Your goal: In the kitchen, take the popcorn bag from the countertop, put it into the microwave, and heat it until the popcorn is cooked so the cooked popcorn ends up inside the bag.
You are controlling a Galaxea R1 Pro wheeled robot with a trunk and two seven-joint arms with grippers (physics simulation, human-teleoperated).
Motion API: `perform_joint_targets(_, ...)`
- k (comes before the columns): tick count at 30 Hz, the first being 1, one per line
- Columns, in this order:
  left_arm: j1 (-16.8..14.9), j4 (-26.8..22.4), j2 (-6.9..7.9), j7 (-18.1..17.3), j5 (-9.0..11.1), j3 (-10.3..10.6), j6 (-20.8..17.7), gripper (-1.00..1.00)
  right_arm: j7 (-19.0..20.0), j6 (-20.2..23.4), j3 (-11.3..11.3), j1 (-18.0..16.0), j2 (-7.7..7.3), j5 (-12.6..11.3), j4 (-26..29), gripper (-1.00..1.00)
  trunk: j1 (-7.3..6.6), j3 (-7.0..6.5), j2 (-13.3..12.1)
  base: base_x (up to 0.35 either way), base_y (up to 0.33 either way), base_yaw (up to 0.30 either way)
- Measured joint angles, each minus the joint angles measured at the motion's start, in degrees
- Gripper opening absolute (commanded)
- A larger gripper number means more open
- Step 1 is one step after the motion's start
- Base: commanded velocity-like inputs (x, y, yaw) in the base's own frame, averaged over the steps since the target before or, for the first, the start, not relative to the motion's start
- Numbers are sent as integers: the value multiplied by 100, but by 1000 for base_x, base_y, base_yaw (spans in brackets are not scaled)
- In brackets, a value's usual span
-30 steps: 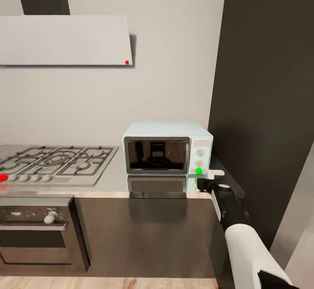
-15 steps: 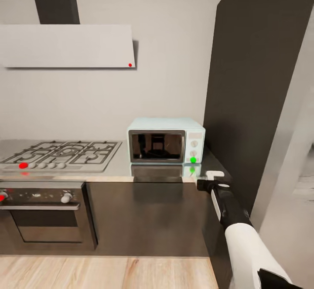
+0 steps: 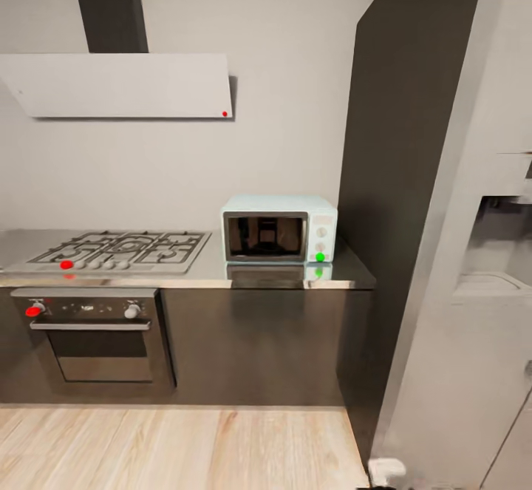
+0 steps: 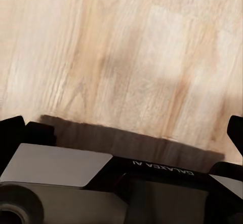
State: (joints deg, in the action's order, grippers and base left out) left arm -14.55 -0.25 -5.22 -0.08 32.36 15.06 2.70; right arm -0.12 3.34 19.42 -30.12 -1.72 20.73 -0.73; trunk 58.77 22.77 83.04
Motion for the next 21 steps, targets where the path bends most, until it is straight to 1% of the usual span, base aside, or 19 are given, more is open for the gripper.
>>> perform_joint_targets(1,0,0,-1,0,0,0,0,100,-34,-109,-3,390,-1,19,-37,-100,0,-1,-1,-346,0,0)
perform_joint_targets(2,0,0,-2,0,0,0,0,100,-67,-397,-8,805,18,32,-71,-100,0,0,0,-346,0,0)
perform_joint_targets(5,0,0,-3,6,8,0,0,100,-87,-905,-11,1473,50,30,-92,-100,0,0,0,-345,0,0)
perform_joint_targets(7,0,2,-4,18,12,1,-4,100,-96,-1048,-10,1716,59,13,-93,-100,0,-1,0,-279,0,0)
perform_joint_targets(9,0,4,-4,21,16,1,-4,100,-98,-1080,-7,1771,58,2,-93,-100,-2,-2,0,-124,0,0)
perform_joint_targets(12,0,2,18,23,24,-5,-1,100,-106,-1073,6,1815,74,-55,-101,-100,-3,-2,0,-17,0,0)
perform_joint_targets(16,0,1,59,24,25,-6,0,100,-128,-1031,14,1844,68,-62,-102,-100,-3,-2,0,-2,0,0)
perform_joint_targets(18,0,-22,71,24,-37,10,4,100,-156,-1033,15,1848,35,-37,-88,-100,-3,-2,0,0,0,0)
perform_joint_targets(20,0,-55,142,24,-71,7,11,100,-166,-1044,14,1849,23,-16,-62,-100,-3,-2,0,0,0,0)
perform_joint_targets(21,0,-63,217,24,-77,11,13,100,-168,-1050,22,1849,30,-11,-51,-100,-3,-2,0,0,0,0)
